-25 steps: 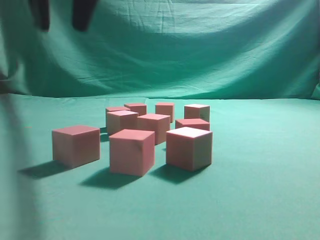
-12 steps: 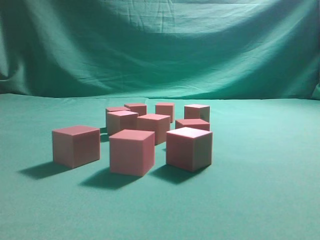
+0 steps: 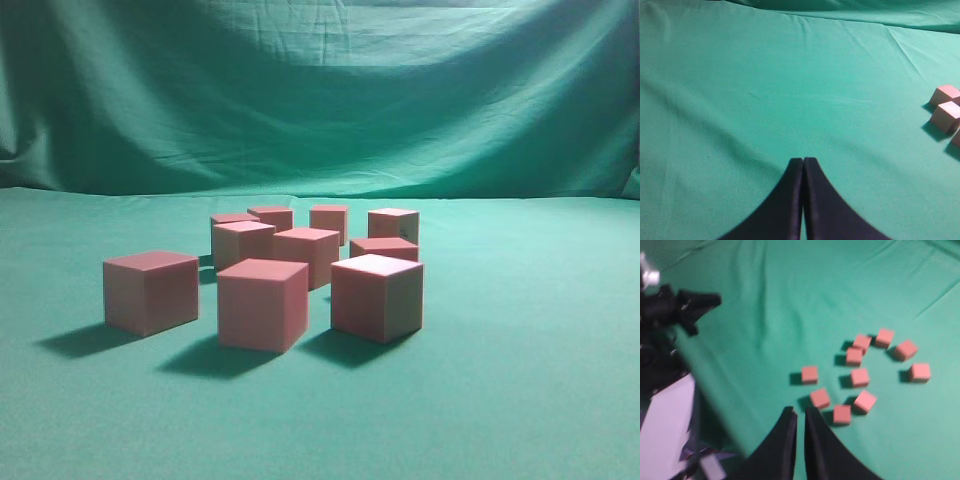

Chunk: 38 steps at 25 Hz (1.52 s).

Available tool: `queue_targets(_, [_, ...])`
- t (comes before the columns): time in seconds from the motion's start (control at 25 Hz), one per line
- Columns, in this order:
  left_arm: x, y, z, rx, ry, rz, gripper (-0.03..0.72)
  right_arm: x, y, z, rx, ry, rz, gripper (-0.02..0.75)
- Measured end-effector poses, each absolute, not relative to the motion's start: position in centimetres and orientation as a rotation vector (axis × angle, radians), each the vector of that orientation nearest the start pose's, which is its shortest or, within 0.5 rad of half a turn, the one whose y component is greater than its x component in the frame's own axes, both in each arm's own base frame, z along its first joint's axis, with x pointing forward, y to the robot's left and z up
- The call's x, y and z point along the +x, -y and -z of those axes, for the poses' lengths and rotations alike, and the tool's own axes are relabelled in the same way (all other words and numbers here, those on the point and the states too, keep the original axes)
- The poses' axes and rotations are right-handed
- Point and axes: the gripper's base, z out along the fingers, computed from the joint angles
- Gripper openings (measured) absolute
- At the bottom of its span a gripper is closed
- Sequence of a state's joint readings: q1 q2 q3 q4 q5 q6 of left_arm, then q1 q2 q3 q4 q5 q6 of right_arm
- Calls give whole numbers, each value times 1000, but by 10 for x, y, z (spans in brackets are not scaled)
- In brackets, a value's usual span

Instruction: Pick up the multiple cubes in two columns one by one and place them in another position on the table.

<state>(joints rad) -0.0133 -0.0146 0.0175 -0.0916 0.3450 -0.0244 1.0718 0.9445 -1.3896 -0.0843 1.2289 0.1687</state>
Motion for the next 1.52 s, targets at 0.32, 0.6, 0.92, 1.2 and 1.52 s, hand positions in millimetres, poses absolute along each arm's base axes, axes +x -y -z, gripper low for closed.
queue_targets(0.32, [53, 4, -177, -67, -1830, 116, 0, 26, -71, -407, -1098, -1953, -812, 59])
queue_targets(0.6, [53, 4, -177, -67, -1830, 116, 0, 11, -51, -367, -1098, -1950, -872, 59])
queue_targets(0.92, [53, 4, -177, -67, -1830, 116, 0, 32, -56, -339, -1049, -1920, -655, 59])
queue_targets(1.2, [53, 4, -177, -67, -1830, 116, 0, 48, -53, -316, -780, -1867, -571, 59])
queue_targets(1.52, [53, 4, -177, -67, -1830, 116, 0, 54, -34, -263, -438, -1792, -453, 59])
